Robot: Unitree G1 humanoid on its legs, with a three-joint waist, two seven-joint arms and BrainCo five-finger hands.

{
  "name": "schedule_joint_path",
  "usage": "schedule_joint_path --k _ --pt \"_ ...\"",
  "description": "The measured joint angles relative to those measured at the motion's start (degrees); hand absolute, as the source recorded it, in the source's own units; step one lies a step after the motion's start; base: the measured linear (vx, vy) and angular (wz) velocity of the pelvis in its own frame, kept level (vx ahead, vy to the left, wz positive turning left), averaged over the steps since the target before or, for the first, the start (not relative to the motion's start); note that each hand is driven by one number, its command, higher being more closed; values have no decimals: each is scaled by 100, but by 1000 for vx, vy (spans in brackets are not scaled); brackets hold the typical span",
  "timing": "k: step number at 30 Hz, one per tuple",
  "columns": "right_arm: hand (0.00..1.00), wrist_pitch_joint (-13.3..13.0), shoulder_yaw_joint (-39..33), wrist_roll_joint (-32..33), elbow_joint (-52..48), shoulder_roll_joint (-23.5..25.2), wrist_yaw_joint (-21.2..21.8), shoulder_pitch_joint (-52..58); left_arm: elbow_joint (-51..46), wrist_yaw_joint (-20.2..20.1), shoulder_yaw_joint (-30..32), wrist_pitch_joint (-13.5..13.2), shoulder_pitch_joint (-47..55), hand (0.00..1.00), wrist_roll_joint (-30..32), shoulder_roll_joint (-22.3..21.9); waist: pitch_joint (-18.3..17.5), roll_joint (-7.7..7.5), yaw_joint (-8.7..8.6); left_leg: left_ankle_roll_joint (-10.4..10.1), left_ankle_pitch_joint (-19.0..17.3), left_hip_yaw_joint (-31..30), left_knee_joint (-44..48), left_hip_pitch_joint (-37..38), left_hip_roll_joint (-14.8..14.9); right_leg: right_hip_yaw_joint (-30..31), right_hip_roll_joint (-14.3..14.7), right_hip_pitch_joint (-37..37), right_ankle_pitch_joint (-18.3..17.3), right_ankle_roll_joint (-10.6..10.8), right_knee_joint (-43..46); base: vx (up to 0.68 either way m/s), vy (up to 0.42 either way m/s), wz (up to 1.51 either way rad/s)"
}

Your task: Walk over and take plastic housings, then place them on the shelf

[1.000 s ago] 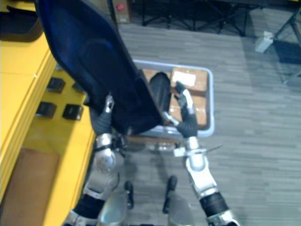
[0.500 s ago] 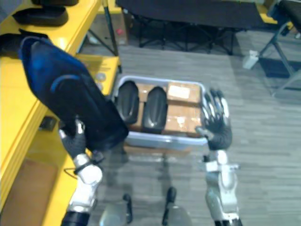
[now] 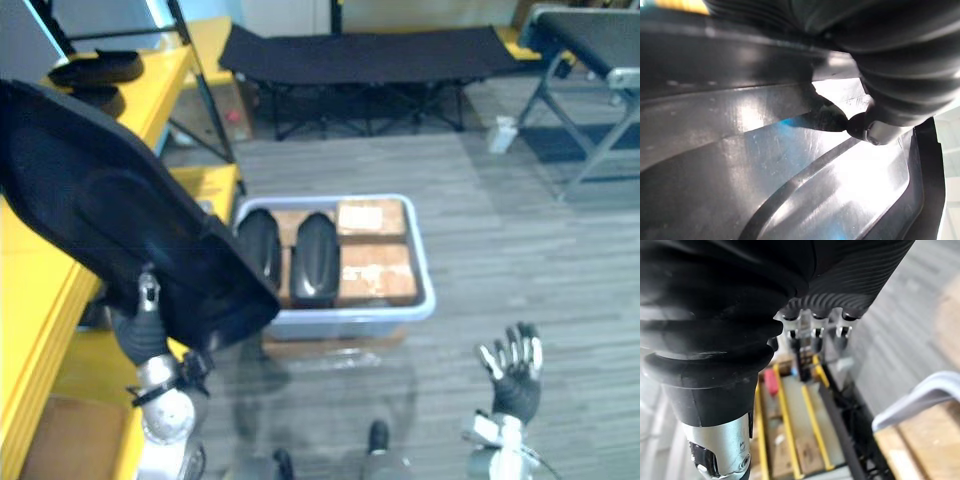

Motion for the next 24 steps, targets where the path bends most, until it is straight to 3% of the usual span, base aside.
schedule_joint_path --k 3,5,9,13,15,16,19,24 --pt "0 78 77 -10 3 -128 223 -407 -323 135 424 130 -4 100 41 38 -54 -11 23 37 50 -196 -63 -2 -108 -169 -92 83 -25 41 -2 -39 25 32" --pt "0 269 234 -9 104 -252 349 -732 -523 284 656 230 18 100 83 89 -58 -4 93 66 77 -337 -77 -8 -175 -330 -142 181 -34 57 -25 -24 24 44" --pt "0 508 1167 -9 491 -376 356 -1584 -1083 453 1297 550 326 100 123 41 -60 -4 452 114 242 -789 -225 -31 -378 -825 -275 438 -10 105 -189 -7 15 60" --pt "0 650 2057 -139 674 -300 259 -2149 -1374 473 1876 765 950 100 101 -287 -86 11 1000 151 361 -1267 -364 -38 -578 -1369 -381 717 -28 207 -318 26 9 65" --pt "0 671 2344 -241 871 -225 186 -2409 -1373 434 2010 772 1208 100 72 -400 -95 -5 1117 157 365 -1464 -360 -39 -629 -1592 -418 854 -70 260 -341 45 16 65" --pt "0 748 2503 -288 1019 -157 98 -2582 -1373 240 2163 760 1375 100 -4 -510 -111 -34 1287 157 365 -1617 -352 -53 -686 -1755 -444 926 -115 269 -335 69 28 73" --pt "0 841 2615 -425 1102 -126 68 -2740 -1351 53 2374 718 1543 100 -235 -568 -112 -69 1458 172 374 -1894 -316 -124 -779 -2021 -530 962 -283 312 -128 62 36 56" --pt "0 924 2651 -476 1101 -154 -134 -2753 -1298 -318 2607 346 1574 100 -522 -573 -39 -221 1449 178 314 -2387 -47 -280 -937 -2264 -776 845 -906 274 783 49 51 52"
